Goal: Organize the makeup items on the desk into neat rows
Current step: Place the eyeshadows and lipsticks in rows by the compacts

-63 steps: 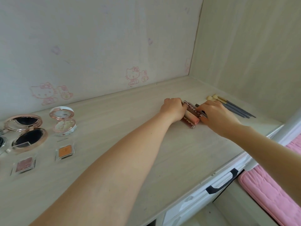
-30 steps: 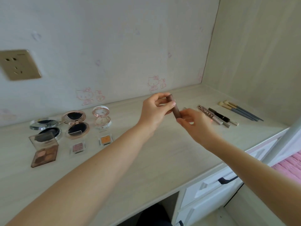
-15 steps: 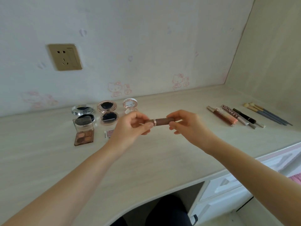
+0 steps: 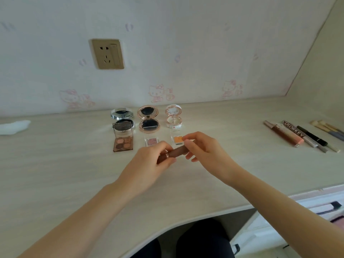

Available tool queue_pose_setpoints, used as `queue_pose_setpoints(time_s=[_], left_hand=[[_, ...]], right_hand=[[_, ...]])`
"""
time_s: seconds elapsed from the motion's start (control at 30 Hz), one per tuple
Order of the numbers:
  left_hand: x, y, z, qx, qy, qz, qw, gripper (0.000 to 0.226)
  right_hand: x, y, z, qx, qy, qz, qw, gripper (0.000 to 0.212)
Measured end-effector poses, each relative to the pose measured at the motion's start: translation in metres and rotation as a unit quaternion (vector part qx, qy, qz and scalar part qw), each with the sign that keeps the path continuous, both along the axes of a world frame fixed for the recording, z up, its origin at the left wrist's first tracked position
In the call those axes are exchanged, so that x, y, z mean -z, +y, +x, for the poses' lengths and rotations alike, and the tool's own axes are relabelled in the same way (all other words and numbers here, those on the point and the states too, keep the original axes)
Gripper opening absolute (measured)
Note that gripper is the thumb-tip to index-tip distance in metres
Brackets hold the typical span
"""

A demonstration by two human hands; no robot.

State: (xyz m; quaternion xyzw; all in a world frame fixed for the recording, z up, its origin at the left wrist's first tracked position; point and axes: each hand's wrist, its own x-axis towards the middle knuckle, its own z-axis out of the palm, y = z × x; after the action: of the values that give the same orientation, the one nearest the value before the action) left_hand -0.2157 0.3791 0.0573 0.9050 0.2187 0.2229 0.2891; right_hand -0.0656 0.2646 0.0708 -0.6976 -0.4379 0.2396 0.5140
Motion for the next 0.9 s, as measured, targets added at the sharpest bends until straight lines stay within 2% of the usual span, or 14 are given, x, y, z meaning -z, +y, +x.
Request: queue_pose_setpoints(time_s=[0.13,0.23,0.37,0.47,0.67,0.9], left_hand=[[0.008,0.0,-0.013,-0.029,0.0,0.211,0.977,0.016],[0.015,0.002,-0.017,-0.038,-0.014,0.264,0.964,0.019],[0.025,0.012,-0.016,-0.025,0.012,0.326,0.945,0.015],[0.025,0.013,-0.016,-0.015,0.045,0.349,0.936,0.03],[0.022,0.013,-0.019,-0.007,0.053,0.352,0.934,0.033],[0.021,0.016,-0.021,0.011,0.038,0.336,0.941,0.029]], right_hand=[[0.014,0.008,-0.013,-0.036,-0.061,-0.026,0.997,0.013],[0.022,0.012,-0.021,-0.058,-0.112,-0.035,0.991,0.013],[0.03,0.015,-0.023,-0.07,-0.204,-0.017,0.976,0.016],[0.037,0.015,-0.023,-0.072,-0.272,0.02,0.959,0.017],[0.047,0.013,-0.029,-0.039,-0.368,0.063,0.927,0.029],[0.048,0.012,-0.029,-0.046,-0.38,0.083,0.92,0.028]])
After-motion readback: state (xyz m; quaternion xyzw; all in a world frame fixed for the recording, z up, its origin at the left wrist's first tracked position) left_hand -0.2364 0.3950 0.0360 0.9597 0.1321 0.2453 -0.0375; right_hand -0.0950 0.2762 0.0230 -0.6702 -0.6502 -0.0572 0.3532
